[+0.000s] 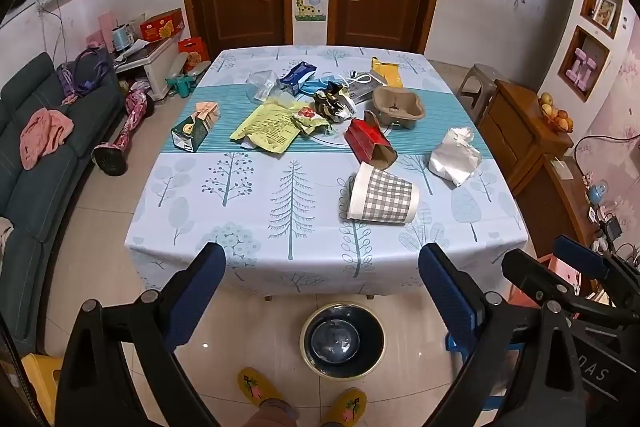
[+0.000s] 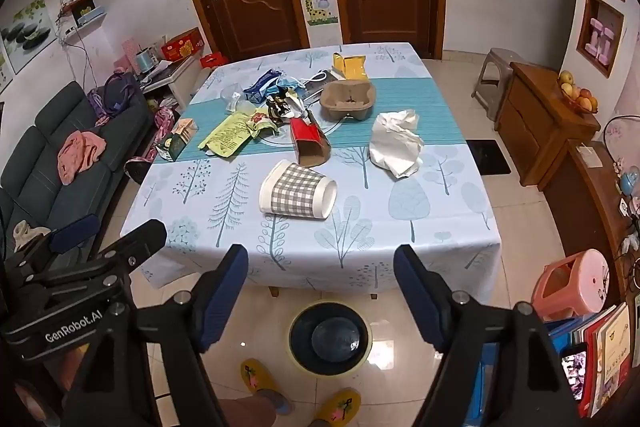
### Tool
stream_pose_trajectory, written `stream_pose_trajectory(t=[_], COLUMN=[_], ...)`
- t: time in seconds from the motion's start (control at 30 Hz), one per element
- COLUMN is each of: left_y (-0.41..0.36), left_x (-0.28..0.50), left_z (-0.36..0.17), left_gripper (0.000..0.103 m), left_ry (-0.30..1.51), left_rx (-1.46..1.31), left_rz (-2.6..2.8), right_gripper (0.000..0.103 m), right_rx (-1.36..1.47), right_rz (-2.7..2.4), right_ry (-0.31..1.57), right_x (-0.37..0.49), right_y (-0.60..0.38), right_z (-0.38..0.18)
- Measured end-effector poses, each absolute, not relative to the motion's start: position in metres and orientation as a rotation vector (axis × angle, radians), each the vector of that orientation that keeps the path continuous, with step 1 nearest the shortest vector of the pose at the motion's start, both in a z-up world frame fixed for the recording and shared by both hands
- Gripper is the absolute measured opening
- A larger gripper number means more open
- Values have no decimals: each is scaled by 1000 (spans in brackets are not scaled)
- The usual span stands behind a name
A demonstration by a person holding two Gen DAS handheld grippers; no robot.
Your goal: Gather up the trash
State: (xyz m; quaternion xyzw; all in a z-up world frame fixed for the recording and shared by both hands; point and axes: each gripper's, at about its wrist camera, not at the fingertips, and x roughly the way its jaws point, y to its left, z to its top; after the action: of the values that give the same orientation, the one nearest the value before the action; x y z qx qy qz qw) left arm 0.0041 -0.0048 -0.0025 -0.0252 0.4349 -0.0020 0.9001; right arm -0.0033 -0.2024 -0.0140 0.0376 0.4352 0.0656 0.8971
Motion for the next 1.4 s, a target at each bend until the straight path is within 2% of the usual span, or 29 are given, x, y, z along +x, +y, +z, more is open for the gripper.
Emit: stream_pose_trajectory(t=[0.37,1.4], left_y=[-7,-7], left_x=[8,8], left_z=[-5,-10], left_gripper=[96,96], left_ry=[904,911], left_rx=[-49,-39], left_rz=[-2,9], right_gripper=[70,69], right_rx=[72,88], right_rz=[141,147], right_ry=[897,887], right_x=[-3,1], right_y=[-200,-200], right_z=[-14,-12])
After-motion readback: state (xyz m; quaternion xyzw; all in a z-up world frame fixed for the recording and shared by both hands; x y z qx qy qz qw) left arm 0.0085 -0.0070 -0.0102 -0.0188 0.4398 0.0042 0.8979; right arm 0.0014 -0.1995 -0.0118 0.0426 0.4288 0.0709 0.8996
